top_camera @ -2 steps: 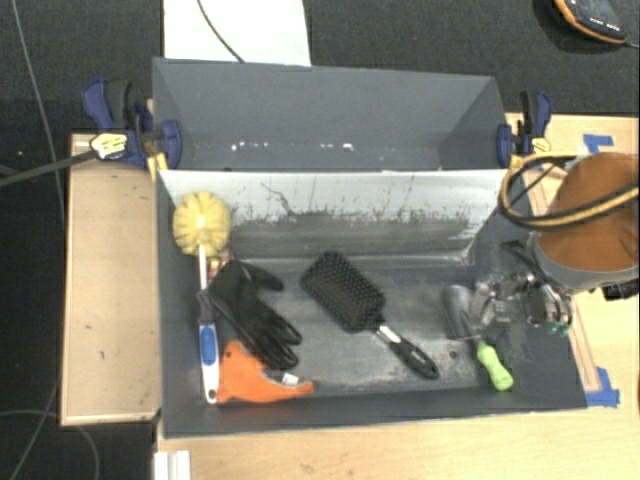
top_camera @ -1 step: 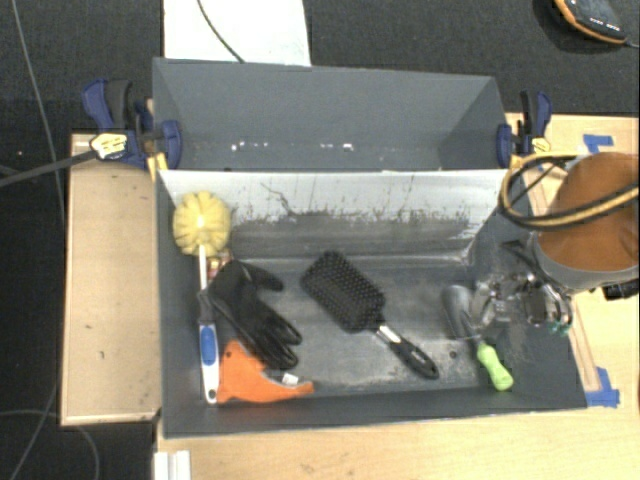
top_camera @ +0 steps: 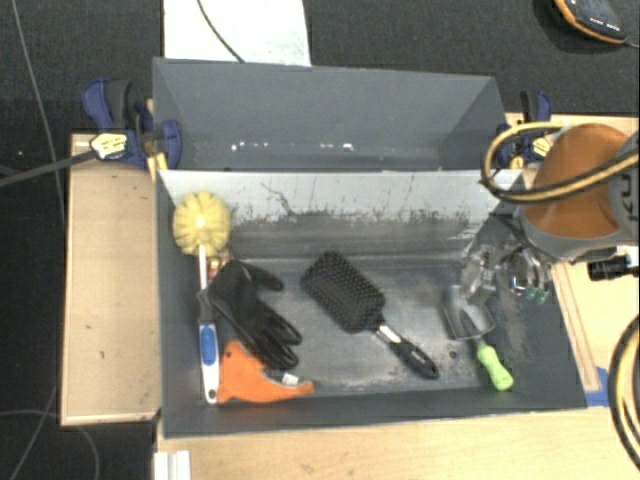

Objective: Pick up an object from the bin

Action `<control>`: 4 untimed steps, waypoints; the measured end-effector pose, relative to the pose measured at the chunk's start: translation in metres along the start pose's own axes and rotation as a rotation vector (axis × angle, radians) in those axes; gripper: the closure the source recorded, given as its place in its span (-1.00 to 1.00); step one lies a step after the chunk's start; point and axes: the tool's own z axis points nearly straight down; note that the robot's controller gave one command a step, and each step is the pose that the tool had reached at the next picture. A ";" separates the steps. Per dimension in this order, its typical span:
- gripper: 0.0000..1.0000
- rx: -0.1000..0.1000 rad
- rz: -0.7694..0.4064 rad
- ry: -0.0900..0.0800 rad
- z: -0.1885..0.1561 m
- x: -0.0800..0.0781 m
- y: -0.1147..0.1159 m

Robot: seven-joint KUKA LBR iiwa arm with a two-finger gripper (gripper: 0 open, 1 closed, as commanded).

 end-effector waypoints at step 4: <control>1.00 0.000 -0.286 -0.002 0.032 0.087 -0.022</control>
Offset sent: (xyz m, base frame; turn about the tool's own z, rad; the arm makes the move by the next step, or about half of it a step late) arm 0.0000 0.0000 0.0000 0.0000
